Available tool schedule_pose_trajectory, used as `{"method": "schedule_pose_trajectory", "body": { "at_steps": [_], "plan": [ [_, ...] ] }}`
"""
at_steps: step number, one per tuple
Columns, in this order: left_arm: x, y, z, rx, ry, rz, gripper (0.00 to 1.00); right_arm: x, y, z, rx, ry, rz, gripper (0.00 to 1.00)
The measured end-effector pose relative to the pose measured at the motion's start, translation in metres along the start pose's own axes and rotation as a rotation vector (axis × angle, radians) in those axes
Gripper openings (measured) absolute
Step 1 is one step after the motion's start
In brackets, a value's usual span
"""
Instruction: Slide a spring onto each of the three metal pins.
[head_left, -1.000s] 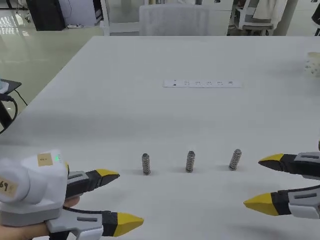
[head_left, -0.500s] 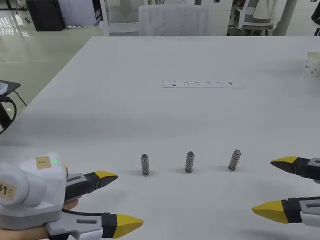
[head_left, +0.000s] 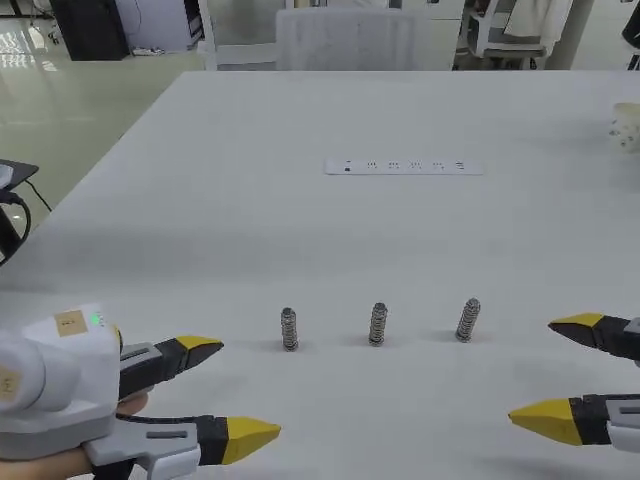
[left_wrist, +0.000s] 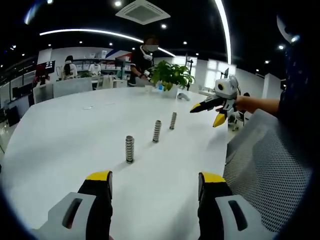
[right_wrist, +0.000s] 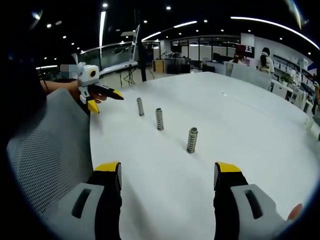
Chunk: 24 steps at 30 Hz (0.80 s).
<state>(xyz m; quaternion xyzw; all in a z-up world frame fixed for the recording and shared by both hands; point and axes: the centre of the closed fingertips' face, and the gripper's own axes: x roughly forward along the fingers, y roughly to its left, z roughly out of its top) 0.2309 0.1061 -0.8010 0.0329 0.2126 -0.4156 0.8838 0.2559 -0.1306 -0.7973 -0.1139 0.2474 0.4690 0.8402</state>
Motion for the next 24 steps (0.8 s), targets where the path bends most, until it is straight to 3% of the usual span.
{"method": "schedule_pose_trajectory", "body": {
  "at_steps": [24],
  "plan": [
    [-0.0012, 0.0055, -0.0027, 0.01, 0.013, 0.0, 0.68, 0.0032, 0.0021, 0.0006, 0.006, 0.011, 0.001, 0.76]
  ]
}}
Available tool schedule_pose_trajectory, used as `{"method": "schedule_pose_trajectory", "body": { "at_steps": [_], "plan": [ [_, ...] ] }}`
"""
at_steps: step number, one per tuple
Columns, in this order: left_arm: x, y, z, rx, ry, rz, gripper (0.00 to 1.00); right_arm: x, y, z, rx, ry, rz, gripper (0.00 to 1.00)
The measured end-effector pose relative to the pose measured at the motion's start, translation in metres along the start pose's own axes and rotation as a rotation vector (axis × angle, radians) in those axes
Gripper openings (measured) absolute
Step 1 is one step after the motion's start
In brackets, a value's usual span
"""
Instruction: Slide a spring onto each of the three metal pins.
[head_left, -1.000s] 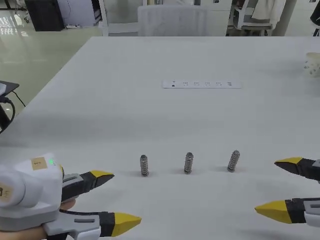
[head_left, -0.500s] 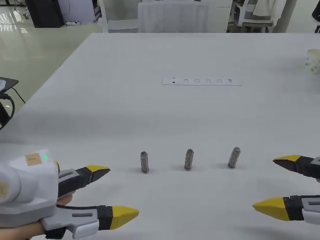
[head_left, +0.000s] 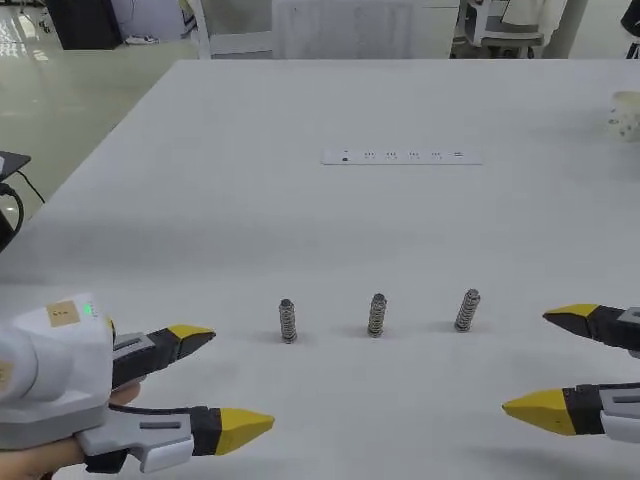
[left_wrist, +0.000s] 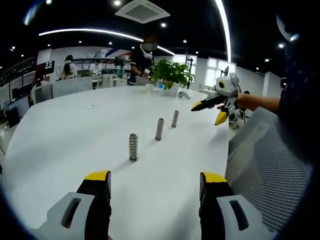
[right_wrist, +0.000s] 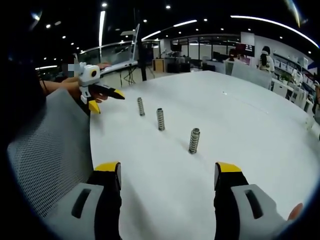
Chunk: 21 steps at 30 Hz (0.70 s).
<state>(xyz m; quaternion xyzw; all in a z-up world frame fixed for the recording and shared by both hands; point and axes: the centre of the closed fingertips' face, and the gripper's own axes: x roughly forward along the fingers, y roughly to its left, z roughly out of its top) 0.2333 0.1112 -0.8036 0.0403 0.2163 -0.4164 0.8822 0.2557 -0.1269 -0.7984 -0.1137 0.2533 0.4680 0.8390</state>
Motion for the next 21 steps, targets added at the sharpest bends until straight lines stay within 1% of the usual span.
{"method": "schedule_pose_trajectory", "body": {
  "at_steps": [13, 21],
  "plan": [
    [0.0021, 0.0017, 0.0017, 0.009, 0.003, -0.012, 0.68, -0.0013, -0.0003, -0.0014, 0.008, 0.008, -0.013, 0.76],
    [0.0027, 0.0028, 0.0031, 0.014, 0.004, -0.017, 0.68, -0.004, -0.002, 0.0011, 0.008, 0.002, -0.026, 0.76]
  ]
}}
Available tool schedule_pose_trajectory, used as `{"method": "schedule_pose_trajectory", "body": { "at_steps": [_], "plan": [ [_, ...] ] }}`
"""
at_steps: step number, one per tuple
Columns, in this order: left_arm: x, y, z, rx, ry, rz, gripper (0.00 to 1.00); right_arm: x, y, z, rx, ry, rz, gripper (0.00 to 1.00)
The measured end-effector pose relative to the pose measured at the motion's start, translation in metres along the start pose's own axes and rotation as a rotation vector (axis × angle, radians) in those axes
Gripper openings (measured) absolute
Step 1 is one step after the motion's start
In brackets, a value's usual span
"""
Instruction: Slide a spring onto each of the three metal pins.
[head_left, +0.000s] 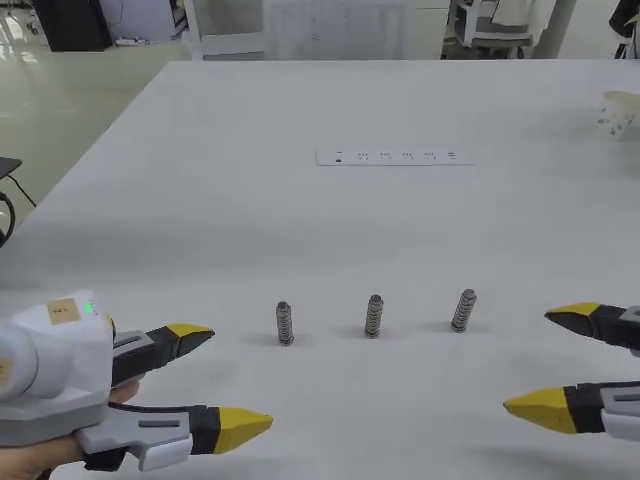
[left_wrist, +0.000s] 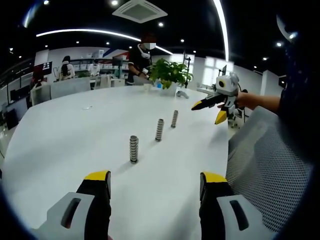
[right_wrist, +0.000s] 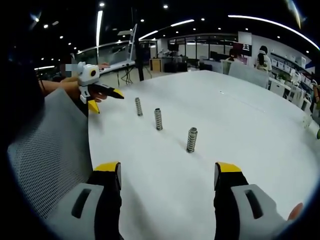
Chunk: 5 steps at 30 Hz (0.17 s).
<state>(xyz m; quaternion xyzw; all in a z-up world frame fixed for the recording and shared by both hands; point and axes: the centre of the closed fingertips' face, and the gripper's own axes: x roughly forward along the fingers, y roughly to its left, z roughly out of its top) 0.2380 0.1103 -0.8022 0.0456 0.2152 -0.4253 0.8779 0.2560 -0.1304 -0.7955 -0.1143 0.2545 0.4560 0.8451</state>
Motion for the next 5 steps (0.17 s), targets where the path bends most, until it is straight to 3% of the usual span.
{"method": "schedule_pose_trajectory", "body": {
  "at_steps": [5],
  "plan": [
    [0.0, -0.0001, 0.0011, 0.003, 0.0, -0.002, 0.68, -0.001, -0.0001, -0.0003, -0.001, 0.001, -0.005, 0.76]
  ]
}}
